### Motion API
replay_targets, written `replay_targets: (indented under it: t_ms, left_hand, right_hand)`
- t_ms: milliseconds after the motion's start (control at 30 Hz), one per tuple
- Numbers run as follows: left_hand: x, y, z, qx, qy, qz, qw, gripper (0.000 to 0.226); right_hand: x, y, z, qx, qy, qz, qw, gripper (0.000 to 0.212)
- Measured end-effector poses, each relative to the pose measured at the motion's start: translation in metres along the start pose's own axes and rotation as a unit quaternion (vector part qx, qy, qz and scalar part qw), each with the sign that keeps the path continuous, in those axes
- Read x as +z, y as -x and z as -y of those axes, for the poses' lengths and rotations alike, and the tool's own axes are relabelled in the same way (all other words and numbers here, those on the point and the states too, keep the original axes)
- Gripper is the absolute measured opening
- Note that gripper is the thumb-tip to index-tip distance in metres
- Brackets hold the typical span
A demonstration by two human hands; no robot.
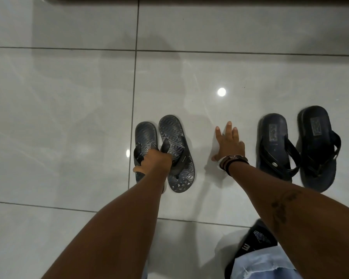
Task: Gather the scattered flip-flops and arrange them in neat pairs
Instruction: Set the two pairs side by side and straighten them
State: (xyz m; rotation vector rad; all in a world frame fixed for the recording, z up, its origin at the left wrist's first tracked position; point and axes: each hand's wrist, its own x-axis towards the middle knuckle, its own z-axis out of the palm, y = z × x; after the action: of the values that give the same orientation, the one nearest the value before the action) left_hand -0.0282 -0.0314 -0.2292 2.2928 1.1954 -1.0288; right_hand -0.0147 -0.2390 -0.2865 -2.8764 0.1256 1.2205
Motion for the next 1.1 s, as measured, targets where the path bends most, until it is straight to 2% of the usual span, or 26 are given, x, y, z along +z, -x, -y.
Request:
replay_targets:
  t_ms: [100,167,233,467,600,767,967,1100]
  left_hand:
    - [0.0,-0.005,0.006,-0.009,0.046,0.05,0.998,0.035]
    - [-0.003,-0.007,0.007,-0.015,0.058,0.068,0.996,0.034]
    - [-0.004,-0.009,0.006,-0.008,0.032,0.048,0.998,0.027]
    - [0.005,-0.011,-0.005,0.021,-0.09,-0.004,0.996,0.025]
    - [0.016,-0.006,-0.004,0.063,-0.178,-0.043,0.981,0.021]
    - [0.02,-0.006,-0.001,0.117,-0.274,-0.042,0.954,0.023]
    - [0.023,-0.003,-0.002,0.146,-0.296,-0.047,0.943,0.022]
    - [0.01,-0.011,-0.006,0.175,-0.294,-0.08,0.936,0.015]
  right_hand:
    - [0.0,0.0,0.0,0.0,0.0,-0.001,1.0,0.119]
    - [0.001,0.001,0.0,0.0,0.001,0.0,1.0,0.119]
    - [0.001,0.0,0.001,0.001,0.002,0.001,1.0,0.12]
    - [-0.002,0.0,0.002,0.004,-0.002,0.006,1.0,0.117]
    - [-0.001,0.0,0.002,0.007,-0.007,0.0,1.0,0.114]
    - [0.001,0.0,0.003,0.006,0.011,-0.022,1.0,0.111]
    - [0.001,-0.001,0.001,0.0,0.003,-0.022,1.0,0.113]
    - [0.001,0.0,0.002,0.0,-0.016,-0.022,1.0,0.112]
